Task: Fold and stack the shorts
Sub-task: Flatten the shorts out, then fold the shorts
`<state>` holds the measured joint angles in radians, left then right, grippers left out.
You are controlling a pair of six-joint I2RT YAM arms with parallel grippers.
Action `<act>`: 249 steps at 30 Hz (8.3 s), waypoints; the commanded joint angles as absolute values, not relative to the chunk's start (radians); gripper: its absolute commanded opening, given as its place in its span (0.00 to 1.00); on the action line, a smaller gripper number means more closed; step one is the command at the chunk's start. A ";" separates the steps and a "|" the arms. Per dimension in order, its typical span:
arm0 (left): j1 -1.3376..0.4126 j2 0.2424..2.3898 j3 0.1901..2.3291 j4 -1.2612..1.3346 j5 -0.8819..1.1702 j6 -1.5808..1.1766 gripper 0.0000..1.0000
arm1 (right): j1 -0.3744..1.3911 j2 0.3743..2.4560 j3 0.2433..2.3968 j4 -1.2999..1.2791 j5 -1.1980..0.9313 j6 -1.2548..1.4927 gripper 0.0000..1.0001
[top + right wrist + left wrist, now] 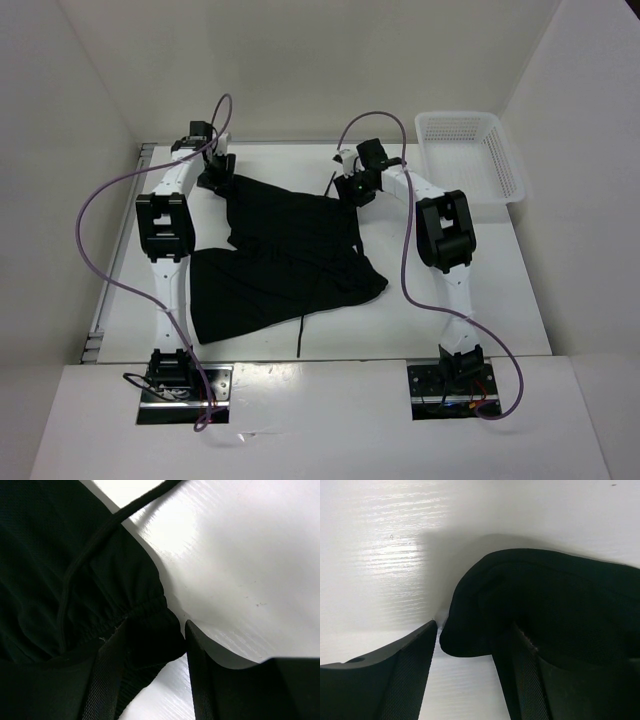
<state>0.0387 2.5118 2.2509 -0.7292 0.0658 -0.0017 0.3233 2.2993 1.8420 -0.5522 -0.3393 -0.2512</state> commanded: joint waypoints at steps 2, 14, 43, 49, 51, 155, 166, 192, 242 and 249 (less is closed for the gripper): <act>0.084 2.450 2.255 -0.744 0.149 0.000 0.68 | 0.334 2.287 1.819 -0.531 -0.330 -0.261 0.52; 0.135 2.500 2.286 -0.781 0.302 0.000 0.68 | 0.353 2.278 1.801 -0.540 -0.321 -0.293 0.52; 0.101 2.550 2.373 -0.804 0.169 0.000 0.00 | 0.364 2.224 1.799 -0.500 -0.161 -0.288 0.00; 0.101 2.474 2.580 -0.808 0.028 0.000 0.00 | 0.310 2.123 1.806 -0.477 -0.022 -0.336 0.00; 0.091 2.456 2.644 -0.819 0.000 0.000 0.00 | 0.310 2.076 1.790 -0.465 -0.009 -0.363 0.00; -0.118 2.078 1.282 -0.588 -0.133 0.000 0.41 | 0.603 1.767 1.000 -0.313 0.123 -0.539 0.10; 0.044 2.316 1.805 -0.682 -0.063 0.000 0.44 | 0.503 2.166 1.612 -0.248 0.321 -0.445 0.06; 0.064 1.876 1.336 -0.788 0.109 0.000 0.62 | 0.275 2.000 1.591 -0.428 -0.334 -0.012 0.56; 0.083 1.914 1.404 -0.818 0.077 0.000 0.00 | 0.285 1.913 1.506 -0.456 -0.241 -0.121 0.00; 0.118 1.905 1.537 -0.880 0.052 0.000 0.00 | 0.249 1.882 1.663 -0.580 -0.431 -0.175 0.00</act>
